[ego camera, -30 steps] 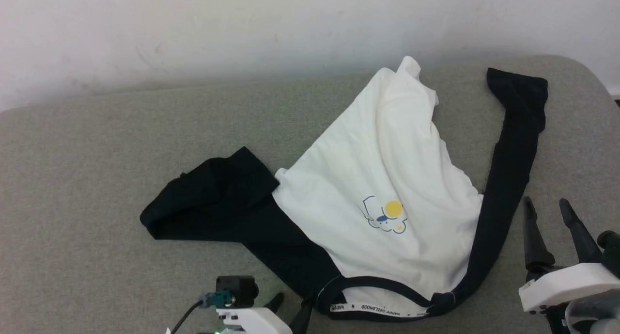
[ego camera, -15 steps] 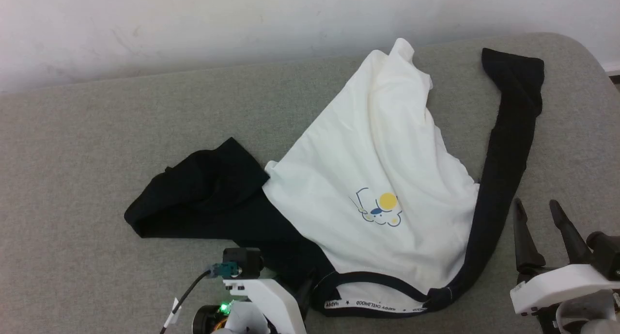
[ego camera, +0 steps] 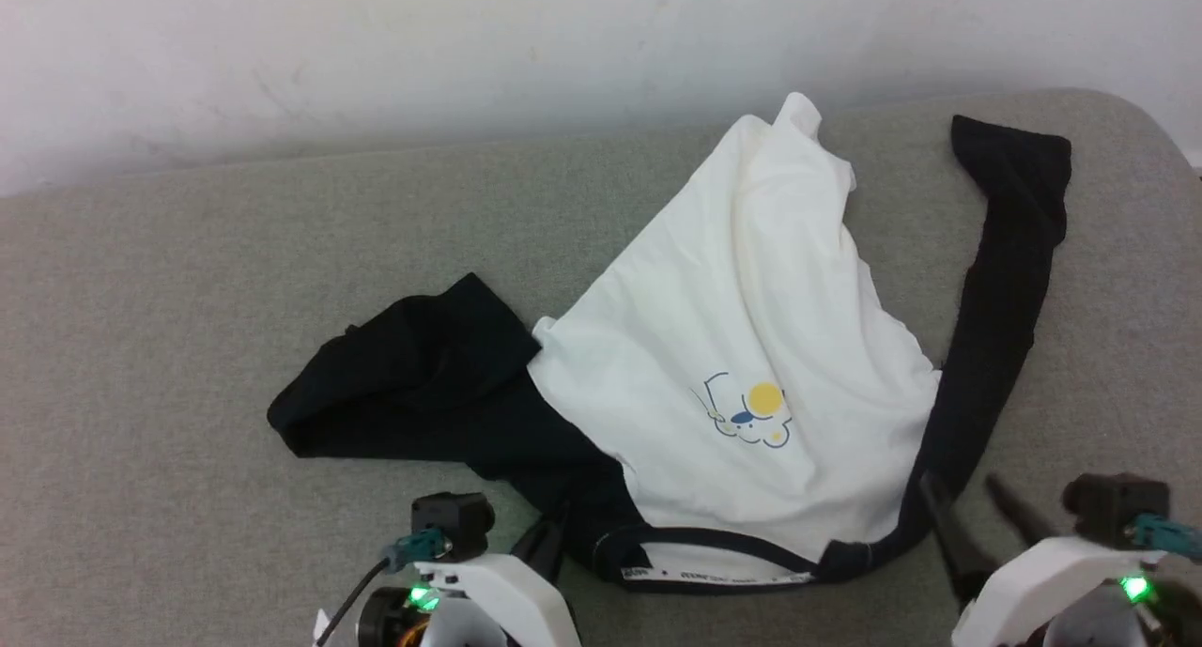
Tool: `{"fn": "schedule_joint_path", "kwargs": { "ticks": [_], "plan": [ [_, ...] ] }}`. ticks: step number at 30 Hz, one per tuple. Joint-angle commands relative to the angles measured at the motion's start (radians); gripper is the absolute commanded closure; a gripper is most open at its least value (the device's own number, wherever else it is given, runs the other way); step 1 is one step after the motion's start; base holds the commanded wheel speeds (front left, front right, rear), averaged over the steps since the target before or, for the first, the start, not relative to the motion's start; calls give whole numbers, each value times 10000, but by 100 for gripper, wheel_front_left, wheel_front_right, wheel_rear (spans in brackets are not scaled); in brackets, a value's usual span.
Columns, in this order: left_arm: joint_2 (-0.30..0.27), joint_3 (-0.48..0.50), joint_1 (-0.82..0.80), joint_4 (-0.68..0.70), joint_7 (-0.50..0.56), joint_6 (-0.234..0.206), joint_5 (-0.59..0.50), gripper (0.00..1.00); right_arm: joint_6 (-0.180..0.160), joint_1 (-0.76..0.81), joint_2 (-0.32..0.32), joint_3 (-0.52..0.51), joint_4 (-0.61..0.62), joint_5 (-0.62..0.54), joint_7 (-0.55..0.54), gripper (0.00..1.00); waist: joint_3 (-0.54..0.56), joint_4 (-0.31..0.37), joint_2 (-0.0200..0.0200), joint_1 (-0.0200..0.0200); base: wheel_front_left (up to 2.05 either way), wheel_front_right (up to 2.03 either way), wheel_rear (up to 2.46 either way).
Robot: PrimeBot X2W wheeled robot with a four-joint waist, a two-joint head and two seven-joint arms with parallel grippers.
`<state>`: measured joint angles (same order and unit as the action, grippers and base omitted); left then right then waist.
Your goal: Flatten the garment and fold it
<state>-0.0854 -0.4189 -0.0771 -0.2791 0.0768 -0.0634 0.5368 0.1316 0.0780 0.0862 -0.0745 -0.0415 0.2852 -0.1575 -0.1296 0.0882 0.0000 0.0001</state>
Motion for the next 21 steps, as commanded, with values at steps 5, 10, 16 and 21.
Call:
{"fn": "schedule_joint_path", "kwargs": {
  "ticks": [5, 10, 16, 21],
  "plan": [
    [-265, -120, 374, 805, -752, -132, -482, 100, -9, 892, -254, -56, 1102, 1030, -3061, 0, 130, -196, 0, -1, 0, 0, 0],
    [-238, -307, 431, 1074, -841, -116, -558, 100, -9, 890, -352, -757, 1605, 1892, -4057, 0, 44, -491, 0, -1, 0, 0, 0],
    [-179, -549, 405, 1013, -892, -88, -635, 100, -9, 768, -357, -737, 1541, 2616, -4714, 0, -16, -755, 0, -1, 0, 0, 0],
    [-127, -679, 332, 824, -974, -57, -646, 100, -9, 821, -358, -468, 1740, 2828, -4921, 0, 5, -936, 0, -1, 0, 0, 0]
  ]
}}
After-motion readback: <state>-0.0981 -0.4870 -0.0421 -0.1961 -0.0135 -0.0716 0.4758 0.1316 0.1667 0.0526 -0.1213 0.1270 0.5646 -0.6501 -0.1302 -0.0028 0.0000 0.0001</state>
